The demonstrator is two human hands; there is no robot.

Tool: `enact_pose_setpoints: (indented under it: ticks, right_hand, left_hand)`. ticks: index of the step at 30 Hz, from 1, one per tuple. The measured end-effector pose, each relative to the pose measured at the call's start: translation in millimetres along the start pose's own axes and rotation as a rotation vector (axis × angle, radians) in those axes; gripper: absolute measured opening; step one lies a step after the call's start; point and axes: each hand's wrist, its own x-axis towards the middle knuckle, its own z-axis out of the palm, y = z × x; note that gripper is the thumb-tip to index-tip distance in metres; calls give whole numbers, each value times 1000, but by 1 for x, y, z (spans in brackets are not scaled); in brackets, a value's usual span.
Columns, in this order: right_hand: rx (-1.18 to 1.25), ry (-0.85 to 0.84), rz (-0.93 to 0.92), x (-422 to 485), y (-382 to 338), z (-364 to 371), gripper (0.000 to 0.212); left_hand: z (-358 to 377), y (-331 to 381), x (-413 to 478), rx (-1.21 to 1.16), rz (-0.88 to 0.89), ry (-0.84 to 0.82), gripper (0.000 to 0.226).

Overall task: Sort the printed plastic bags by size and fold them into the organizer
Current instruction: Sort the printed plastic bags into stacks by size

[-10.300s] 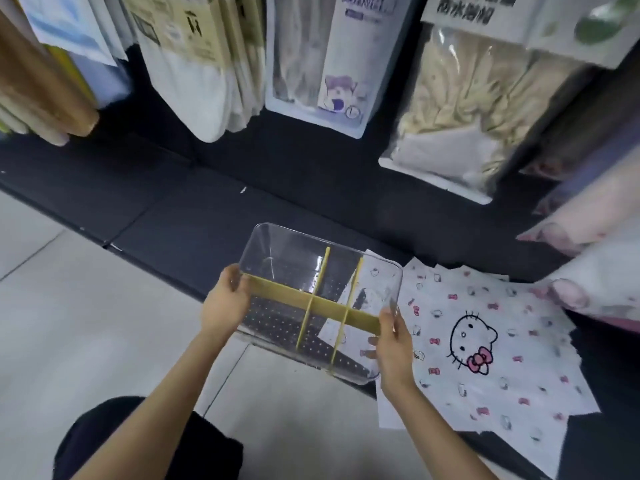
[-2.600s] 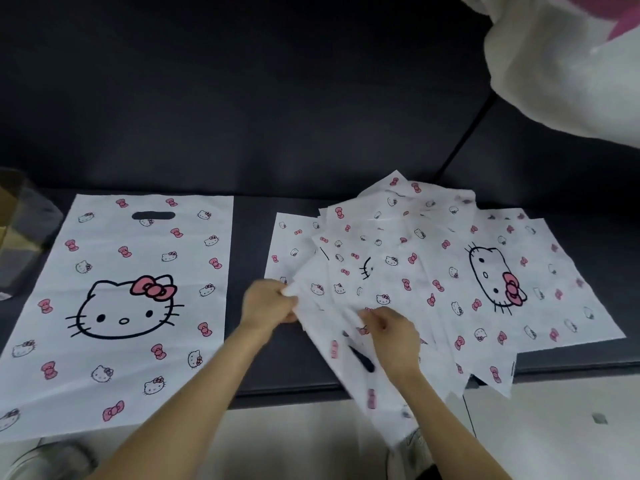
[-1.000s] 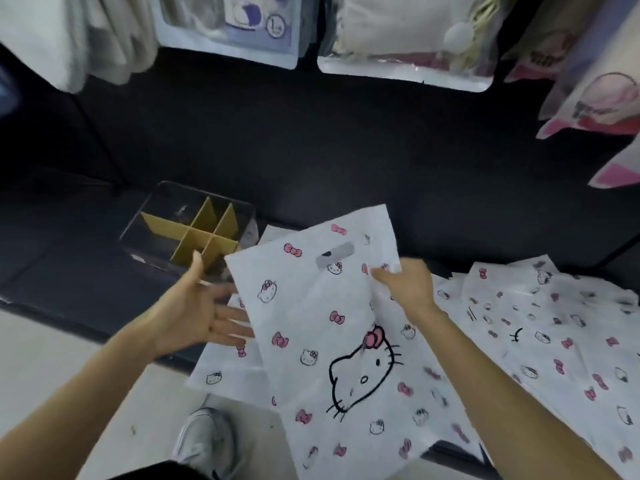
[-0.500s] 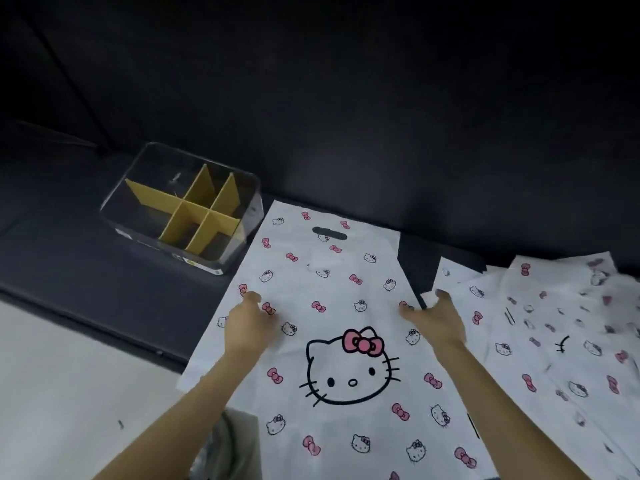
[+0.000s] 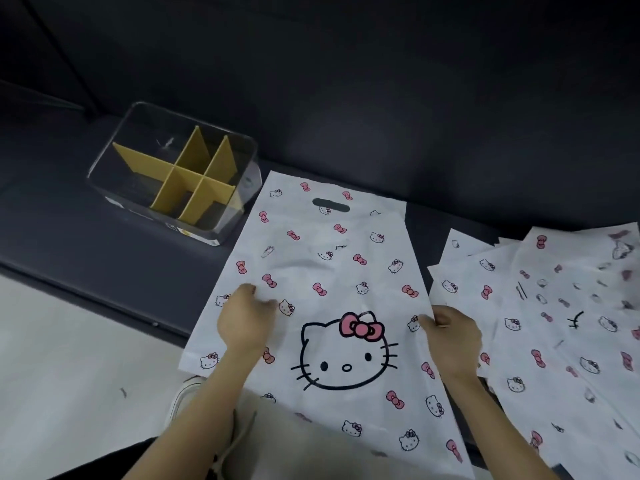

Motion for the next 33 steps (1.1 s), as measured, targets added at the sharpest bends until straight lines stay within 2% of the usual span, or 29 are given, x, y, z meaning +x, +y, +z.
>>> enact_pose_setpoints:
  ticks: [2,5,8,11,14,16,18,21,23,26,27,29,31,33]
  right_hand:
    - [92,-8,15,4,-1,1,12]
    - [147,-48,18,11,-13,12,15]
    - [127,-76,42,16,-27,32,12]
    - [106,-44,82,21,-32,49,8]
    - [115,5,92,22,-34,57,9]
    - [95,0,82,18,-38,58,9]
    - [71,-12,69,14,-41,58,8]
    - [16,-9,42,9,-39,48,22]
    - [-185,110,-51,3,-22,25,35]
    - [-480,341,-168,1,30,-21,56]
    - [-572,352,-142,2,49,-35,67]
    - [-683,256,-52,4,76,-57,78]
    - [-670,145,-37,2,87,-69,61]
    - [-583,156,-90,-2,92,-77,37]
  left_hand:
    - [-15,8,10,-126,109,73,10]
    - [-32,29,41,-115,285,177,19]
    - [-33,44,77,34,364,218,25]
    - [-30,51,93,218,417,176,36]
    - [-21,46,83,469,566,176,45]
    - [-7,32,62,571,746,120,43]
    - [9,14,38,649,846,-56,56]
    - [20,-2,22,888,742,-246,91]
    - [22,-11,26,873,699,-278,98]
    - [22,-8,25,820,742,-230,93]
    - [25,-6,23,771,763,-200,88]
    - [34,3,12,655,841,-157,76]
    - [48,18,-11,480,899,-119,63]
    - [63,36,-42,270,891,-95,46]
